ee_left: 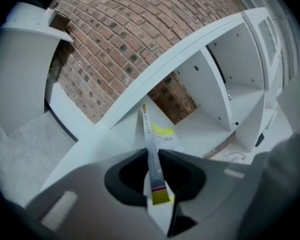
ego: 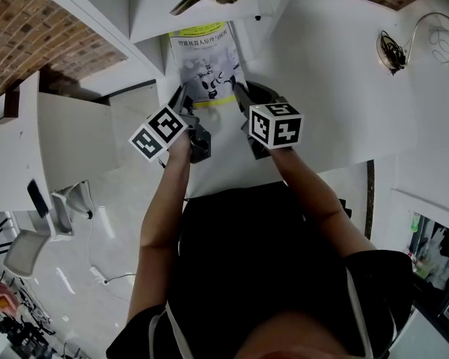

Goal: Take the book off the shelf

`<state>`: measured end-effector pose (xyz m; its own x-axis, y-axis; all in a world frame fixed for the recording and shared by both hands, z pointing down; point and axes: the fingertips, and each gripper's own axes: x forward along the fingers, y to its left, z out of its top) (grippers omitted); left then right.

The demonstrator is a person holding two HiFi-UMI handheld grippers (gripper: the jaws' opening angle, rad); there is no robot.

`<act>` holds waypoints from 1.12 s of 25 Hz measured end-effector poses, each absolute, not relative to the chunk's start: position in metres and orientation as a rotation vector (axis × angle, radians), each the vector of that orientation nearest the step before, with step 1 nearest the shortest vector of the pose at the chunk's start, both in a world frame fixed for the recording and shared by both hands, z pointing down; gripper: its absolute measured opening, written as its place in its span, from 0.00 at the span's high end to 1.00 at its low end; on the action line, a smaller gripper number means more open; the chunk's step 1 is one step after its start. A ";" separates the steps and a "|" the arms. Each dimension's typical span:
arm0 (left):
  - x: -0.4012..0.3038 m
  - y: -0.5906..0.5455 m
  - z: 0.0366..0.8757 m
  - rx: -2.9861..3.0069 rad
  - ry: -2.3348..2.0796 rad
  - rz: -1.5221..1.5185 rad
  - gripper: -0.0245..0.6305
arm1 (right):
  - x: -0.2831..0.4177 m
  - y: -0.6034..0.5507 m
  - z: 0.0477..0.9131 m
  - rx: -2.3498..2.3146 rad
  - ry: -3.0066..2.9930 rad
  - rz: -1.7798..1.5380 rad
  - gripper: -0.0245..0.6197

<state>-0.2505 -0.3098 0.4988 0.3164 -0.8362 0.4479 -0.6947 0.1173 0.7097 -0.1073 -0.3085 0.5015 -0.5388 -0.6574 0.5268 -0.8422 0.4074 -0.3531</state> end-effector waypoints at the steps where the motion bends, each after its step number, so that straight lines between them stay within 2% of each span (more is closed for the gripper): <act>1: -0.250 -0.307 0.498 1.617 -1.423 -0.185 0.85 | -0.107 -0.306 0.501 1.299 -2.364 0.856 0.86; 28: -0.229 -0.230 0.480 1.625 -1.478 -0.253 0.85 | -0.091 -0.233 0.486 1.212 -2.435 0.818 0.86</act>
<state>-0.2293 -0.2302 0.4798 0.2650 -0.8765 0.4019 -0.6934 0.1164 0.7111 -0.0908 -0.2334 0.4858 -0.5989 -0.6297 0.4947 -0.8007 0.4819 -0.3560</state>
